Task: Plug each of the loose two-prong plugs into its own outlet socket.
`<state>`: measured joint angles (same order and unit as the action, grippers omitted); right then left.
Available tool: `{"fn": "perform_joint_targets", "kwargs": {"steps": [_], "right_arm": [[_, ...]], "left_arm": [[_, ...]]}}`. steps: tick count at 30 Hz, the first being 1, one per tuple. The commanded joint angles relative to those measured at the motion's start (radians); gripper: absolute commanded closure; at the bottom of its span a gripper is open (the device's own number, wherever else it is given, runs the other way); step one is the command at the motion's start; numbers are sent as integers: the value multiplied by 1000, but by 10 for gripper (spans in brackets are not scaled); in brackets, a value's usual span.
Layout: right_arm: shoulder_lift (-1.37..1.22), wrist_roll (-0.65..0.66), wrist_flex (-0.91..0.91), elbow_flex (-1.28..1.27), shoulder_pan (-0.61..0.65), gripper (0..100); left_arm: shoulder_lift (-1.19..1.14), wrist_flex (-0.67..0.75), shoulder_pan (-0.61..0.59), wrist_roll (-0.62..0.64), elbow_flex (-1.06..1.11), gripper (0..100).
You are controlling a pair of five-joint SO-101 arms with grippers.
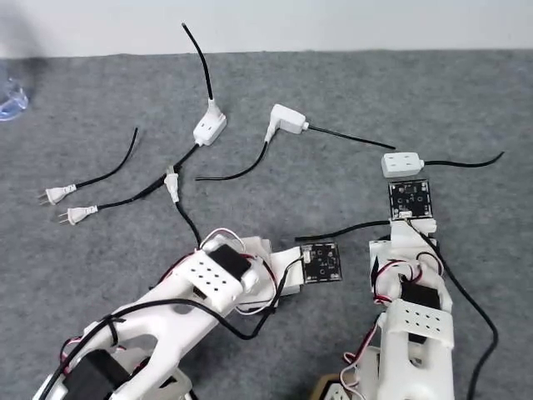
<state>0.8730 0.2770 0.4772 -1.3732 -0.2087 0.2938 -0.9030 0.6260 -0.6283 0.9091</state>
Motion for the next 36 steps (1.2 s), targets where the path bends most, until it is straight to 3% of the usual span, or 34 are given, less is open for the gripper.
{"fn": "perform_joint_targets", "kwargs": {"steps": [1,5,12,23,36], "right_arm": [[13,14,-2,25,5,772],[13,14,-2,25,5,772],[13,14,-2,25,4,772],[13,14,-2,26,2,772],[15,14,-2,26,2,772]], "left_arm": [[31,64,6,5,19,757],[-18,98,57,5,65,757],[-126,35,55,31,-44,757],[-328,-150,60,29,-243,758],[-334,-160,55,29,-252,758]]}}
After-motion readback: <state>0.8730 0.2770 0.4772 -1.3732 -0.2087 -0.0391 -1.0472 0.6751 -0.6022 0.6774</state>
